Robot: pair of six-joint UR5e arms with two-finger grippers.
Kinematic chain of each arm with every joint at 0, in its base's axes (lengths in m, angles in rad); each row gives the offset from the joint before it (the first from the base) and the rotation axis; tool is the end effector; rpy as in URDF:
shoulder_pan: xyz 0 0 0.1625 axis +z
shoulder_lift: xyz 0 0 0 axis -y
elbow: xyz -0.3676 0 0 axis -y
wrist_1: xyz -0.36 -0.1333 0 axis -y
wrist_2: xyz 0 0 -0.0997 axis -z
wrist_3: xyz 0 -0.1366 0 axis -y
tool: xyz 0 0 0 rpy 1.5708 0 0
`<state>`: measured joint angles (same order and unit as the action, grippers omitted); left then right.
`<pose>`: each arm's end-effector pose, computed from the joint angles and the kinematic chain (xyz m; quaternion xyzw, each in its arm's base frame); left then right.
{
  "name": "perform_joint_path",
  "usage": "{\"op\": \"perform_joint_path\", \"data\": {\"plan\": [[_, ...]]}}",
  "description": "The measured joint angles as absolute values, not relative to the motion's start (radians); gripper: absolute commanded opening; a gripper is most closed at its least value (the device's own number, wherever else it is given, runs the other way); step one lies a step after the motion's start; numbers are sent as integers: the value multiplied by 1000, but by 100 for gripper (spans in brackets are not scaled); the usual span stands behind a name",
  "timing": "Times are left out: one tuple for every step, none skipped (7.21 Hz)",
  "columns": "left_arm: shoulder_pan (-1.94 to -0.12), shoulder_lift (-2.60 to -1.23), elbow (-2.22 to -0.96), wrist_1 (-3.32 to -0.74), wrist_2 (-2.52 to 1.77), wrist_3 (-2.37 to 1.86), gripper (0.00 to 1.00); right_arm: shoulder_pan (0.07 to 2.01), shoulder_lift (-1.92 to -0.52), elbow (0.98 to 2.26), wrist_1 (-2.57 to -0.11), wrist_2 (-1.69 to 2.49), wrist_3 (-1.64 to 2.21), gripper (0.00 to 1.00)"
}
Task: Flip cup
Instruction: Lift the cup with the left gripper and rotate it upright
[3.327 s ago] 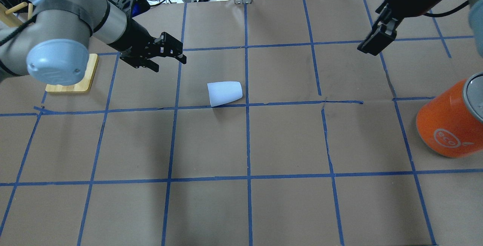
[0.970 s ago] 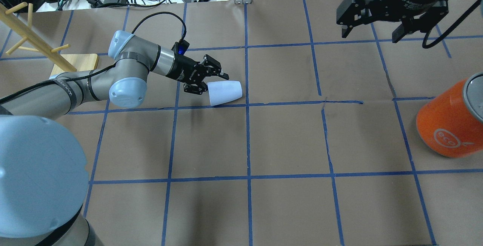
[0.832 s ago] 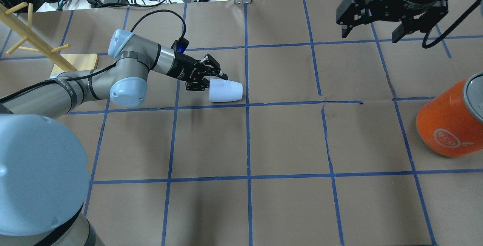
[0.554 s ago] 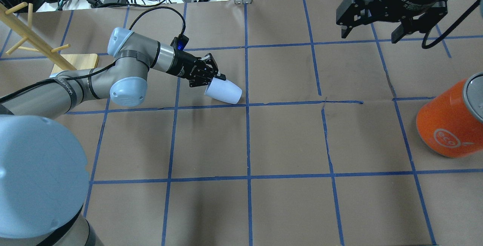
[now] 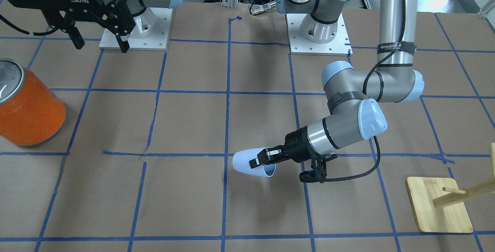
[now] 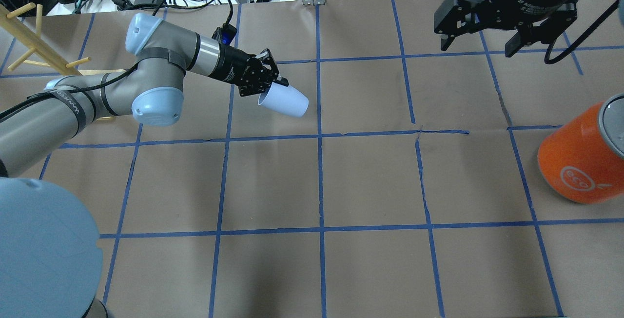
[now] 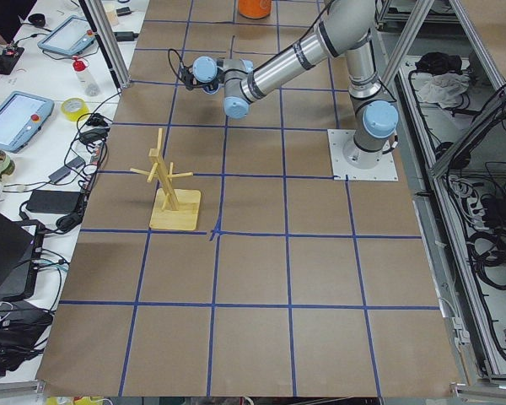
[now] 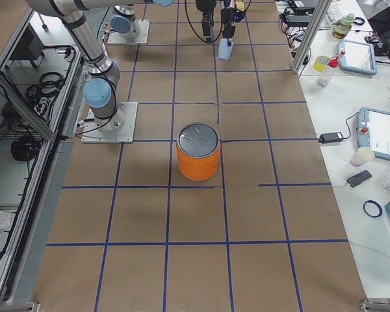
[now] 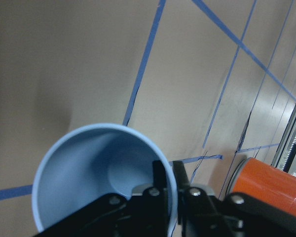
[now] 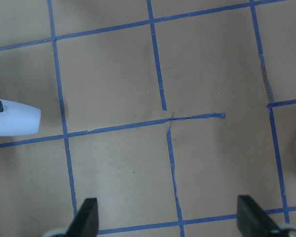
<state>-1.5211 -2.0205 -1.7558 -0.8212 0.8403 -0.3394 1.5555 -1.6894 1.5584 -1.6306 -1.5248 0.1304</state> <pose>-0.1963 -0.5708 0.1904 0.1602 -0.9189 0.0016 0.3606 0.1329 -0.4393 0.4595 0.0702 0.9927 -0.0938 0.0283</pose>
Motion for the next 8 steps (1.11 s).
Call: {"op": "perform_joint_path", "data": {"plan": [[-1522, -2003, -1724, -828, 974, -345, 0, 1555, -1690, 1558, -1631, -1525, 130, 100], [-1523, -1987, -1694, -831, 1101, -333, 0, 1555, -1690, 1559, -1631, -1525, 130, 100], [-1523, -1979, -1671, -833, 1235, -273, 0, 1555, -1690, 1559, -1630, -1525, 130, 100], [-1522, -1979, -1653, -835, 1377, -161, 0, 1555, -1688, 1559, -1630, -1526, 131, 100], [-1521, -1986, -1636, -836, 1511, -25, 0, 1555, -1686, 1557, -1632, -1526, 132, 100], [-1516, -1999, -1625, -837, 1598, 79, 0, 1555, -1683, 1557, -1635, -1527, 131, 100], [-1505, -2014, -1620, -837, 1639, 137, 0, 1555, -1682, 1559, -1635, -1528, 131, 100], [-1490, -2032, -1614, -838, 1660, 177, 0, 1554, -1682, 1560, -1638, -1529, 132, 100]]}}
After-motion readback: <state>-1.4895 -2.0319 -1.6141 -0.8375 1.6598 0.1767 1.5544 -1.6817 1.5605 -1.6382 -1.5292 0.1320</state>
